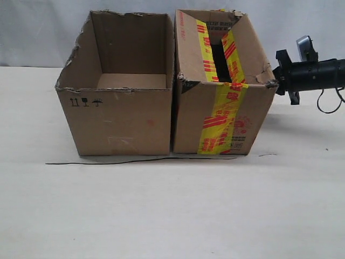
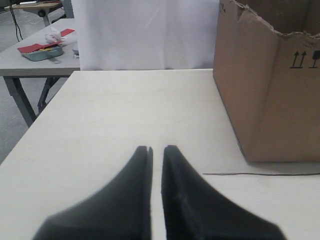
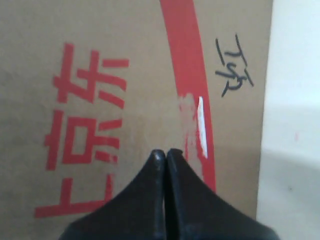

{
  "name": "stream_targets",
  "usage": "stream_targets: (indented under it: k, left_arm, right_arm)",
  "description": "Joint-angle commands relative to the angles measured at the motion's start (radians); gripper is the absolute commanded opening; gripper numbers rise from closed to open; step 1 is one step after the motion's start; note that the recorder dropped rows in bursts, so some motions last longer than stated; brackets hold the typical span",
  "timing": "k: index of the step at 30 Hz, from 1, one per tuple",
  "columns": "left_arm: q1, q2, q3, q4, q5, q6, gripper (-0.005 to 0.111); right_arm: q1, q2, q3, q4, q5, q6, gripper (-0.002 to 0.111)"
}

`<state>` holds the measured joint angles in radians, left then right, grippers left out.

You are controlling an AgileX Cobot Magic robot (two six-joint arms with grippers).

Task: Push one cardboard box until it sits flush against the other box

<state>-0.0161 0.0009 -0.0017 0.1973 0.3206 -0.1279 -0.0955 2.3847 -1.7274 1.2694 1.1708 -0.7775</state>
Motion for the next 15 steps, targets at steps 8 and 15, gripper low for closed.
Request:
stream_targets:
  k: [8, 15]
  left_arm:
    - [-0.008, -0.001, 0.002, -0.007, -0.012, -0.004, 0.0]
    - [-0.008, -0.001, 0.002, -0.007, -0.012, -0.004, 0.0]
  right_arm:
    - [-0.016, -0.024, 0.037, 0.021, 0.003, -0.081, 0.0]
    - [-0.117, -0.262, 0.08, -0.238, -0.019, 0.026, 0.0]
